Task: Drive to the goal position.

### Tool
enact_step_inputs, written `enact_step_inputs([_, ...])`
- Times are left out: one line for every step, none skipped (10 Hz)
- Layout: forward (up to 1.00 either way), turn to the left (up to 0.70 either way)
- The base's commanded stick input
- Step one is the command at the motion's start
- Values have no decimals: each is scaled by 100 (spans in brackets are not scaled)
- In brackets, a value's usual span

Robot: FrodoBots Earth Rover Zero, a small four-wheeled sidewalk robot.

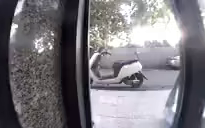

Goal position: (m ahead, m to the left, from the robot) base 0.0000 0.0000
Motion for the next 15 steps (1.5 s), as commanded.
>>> enact_step_inputs([0,-45])
enact_step_inputs([0,-45])
enact_step_inputs([0,-45])
enact_step_inputs([0,-45])
enact_step_inputs([0,-45])
enact_step_inputs([0,-45])
enact_step_inputs([0,-45])
enact_step_inputs([0,-45])
enact_step_inputs([0,-45])
enact_step_inputs([0,-45])
enact_step_inputs([0,-45])
enact_step_inputs([0,-45])
enact_step_inputs([0,-45])
enact_step_inputs([0,-45])
enact_step_inputs([0,-45])
